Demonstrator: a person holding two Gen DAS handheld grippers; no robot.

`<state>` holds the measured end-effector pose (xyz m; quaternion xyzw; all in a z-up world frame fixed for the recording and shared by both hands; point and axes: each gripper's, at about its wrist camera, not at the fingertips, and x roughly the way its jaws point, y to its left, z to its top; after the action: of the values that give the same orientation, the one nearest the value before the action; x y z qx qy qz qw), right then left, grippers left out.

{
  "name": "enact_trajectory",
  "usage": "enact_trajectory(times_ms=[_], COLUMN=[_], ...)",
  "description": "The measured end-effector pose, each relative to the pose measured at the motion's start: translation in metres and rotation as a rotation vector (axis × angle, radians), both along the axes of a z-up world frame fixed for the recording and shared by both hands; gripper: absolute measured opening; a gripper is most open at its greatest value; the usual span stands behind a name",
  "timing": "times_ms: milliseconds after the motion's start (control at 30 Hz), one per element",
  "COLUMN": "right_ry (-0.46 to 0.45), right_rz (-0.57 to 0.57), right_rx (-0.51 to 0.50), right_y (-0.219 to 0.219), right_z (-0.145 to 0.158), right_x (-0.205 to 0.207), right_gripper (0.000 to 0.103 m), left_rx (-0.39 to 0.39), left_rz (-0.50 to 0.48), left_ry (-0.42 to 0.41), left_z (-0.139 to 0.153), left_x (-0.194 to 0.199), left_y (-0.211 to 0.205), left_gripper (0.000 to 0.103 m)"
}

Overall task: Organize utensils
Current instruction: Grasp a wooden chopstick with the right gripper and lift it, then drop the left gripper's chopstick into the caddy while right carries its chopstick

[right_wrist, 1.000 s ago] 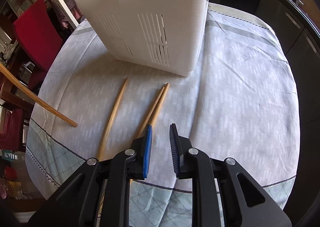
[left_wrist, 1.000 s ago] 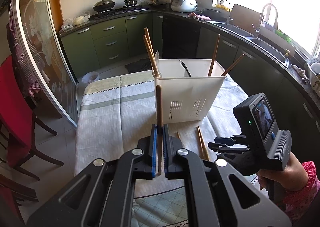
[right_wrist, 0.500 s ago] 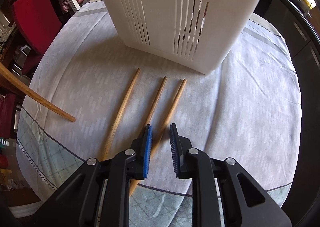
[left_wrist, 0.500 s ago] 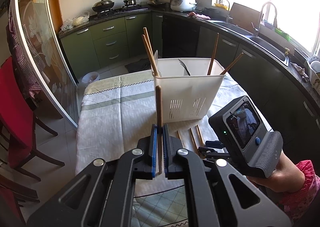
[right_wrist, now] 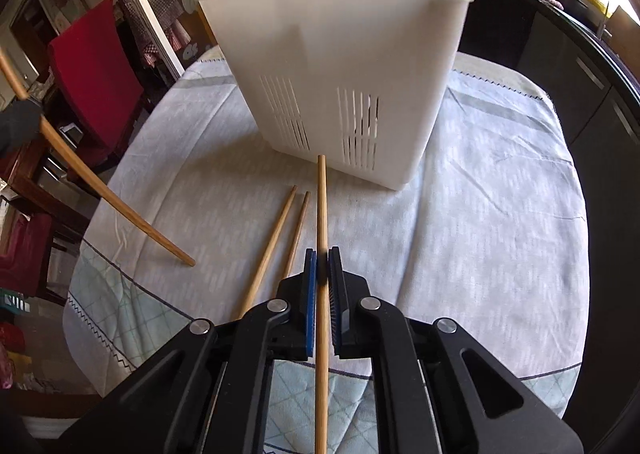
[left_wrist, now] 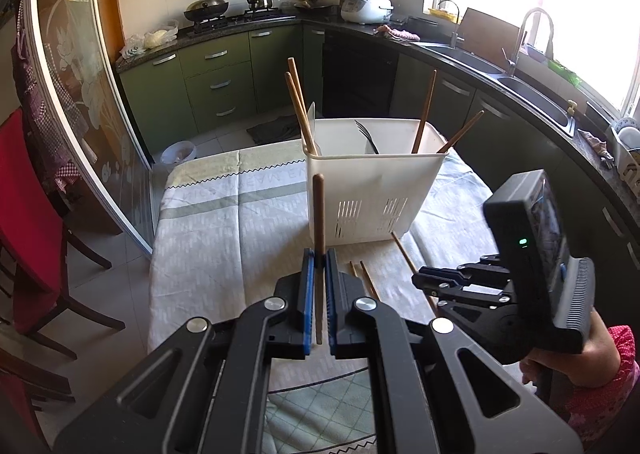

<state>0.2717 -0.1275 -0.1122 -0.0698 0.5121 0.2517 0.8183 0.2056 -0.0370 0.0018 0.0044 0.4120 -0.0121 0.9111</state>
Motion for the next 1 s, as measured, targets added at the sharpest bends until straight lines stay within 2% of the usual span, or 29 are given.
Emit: enact_trajectory(times_ms=[200,433,733,1000], right_ry=[-0.116,-0.221,-0.240,-0.249], right_rz=[-0.008,-0.032,-0.039,-0.039], right_rx=[0.093,0.158,0.168,0.171], right_y=[-0.032,-0.069,-0.075,-0.080], right_z=[0.057,0.107,0.112,0.114], right_x=[-0.027,-0.049,-0.049,-0.048], right_gripper=[0.007,0.007,0.007,0.007], left_rx=[0.008,0.022,0.027,-0.008], left_rz=[-0.002,-0.008,-0.026,-0.035], left_ry=[-0.009,-0.019,-0.050,-0.136], left_z=[0.006,0.014,0.036,0.093], left_x=[-0.001,-0.004,-0.007,0.000], left_y=[-0.002,-0.008,-0.014,-0.021], left_gripper=[0.005,0.005,0.005,0.005])
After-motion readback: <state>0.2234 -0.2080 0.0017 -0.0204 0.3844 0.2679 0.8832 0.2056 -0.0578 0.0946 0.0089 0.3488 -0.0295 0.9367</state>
